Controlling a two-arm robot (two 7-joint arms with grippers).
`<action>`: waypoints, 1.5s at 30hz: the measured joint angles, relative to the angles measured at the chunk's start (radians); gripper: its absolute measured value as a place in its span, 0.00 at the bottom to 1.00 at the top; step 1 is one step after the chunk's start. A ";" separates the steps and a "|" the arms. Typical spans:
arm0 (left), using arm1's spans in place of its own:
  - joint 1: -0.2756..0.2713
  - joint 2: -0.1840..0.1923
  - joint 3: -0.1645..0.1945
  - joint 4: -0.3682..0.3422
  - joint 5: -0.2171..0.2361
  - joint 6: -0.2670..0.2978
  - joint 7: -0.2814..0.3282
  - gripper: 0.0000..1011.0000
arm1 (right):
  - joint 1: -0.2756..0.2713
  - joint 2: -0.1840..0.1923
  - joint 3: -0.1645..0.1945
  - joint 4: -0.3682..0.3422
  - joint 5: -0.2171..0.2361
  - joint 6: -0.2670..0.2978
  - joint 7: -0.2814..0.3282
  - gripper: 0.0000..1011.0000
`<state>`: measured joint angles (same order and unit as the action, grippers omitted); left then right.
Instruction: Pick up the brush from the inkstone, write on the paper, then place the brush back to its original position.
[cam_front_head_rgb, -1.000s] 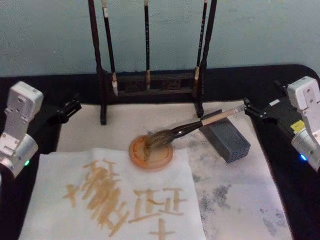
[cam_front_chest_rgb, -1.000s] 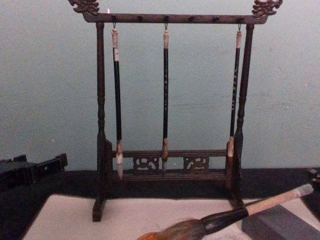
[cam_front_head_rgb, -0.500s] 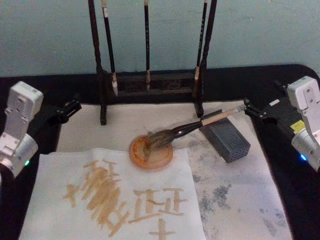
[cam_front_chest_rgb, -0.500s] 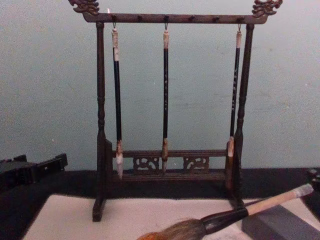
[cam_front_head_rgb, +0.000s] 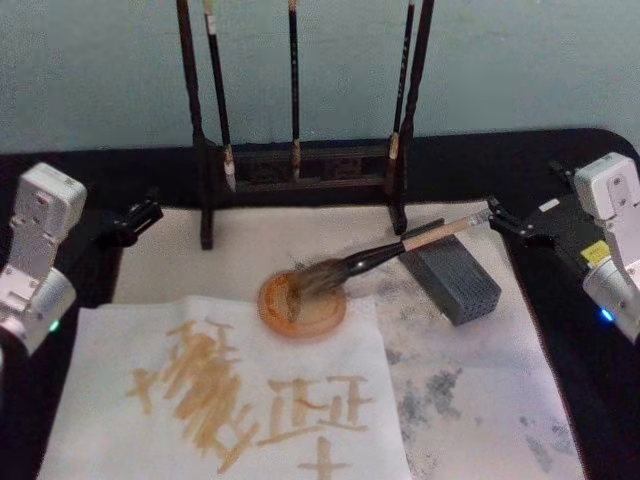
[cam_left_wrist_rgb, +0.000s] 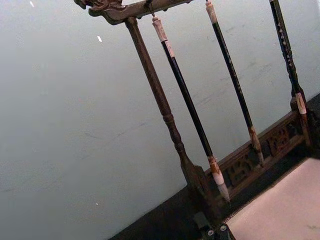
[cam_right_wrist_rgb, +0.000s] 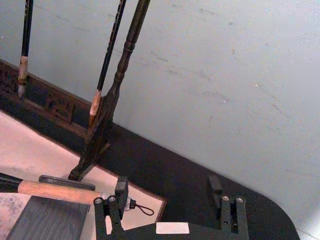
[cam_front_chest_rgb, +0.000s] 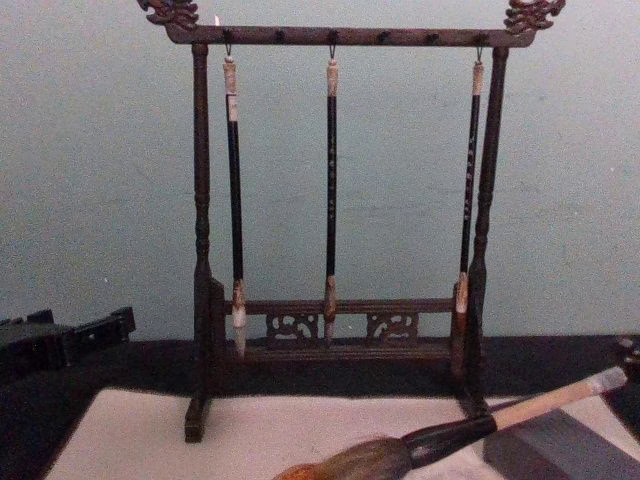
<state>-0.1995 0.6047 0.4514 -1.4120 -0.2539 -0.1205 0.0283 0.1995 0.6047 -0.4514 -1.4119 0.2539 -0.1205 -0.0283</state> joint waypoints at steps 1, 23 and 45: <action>0.000 0.000 0.000 0.000 0.000 0.000 0.000 0.99 | 0.000 -0.001 0.001 0.001 0.001 -0.002 0.003 1.00; 0.000 0.000 0.000 0.000 0.000 0.000 0.000 0.99 | -0.103 -0.021 0.144 -0.050 0.279 -0.023 0.241 1.00; 0.000 0.000 0.000 0.000 0.000 0.000 0.000 0.99 | -0.148 -0.104 0.271 0.006 0.742 0.177 0.503 1.00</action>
<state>-0.1996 0.6047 0.4514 -1.4120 -0.2539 -0.1205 0.0283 0.0514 0.5005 -0.1809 -1.4057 0.9957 0.0563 0.4750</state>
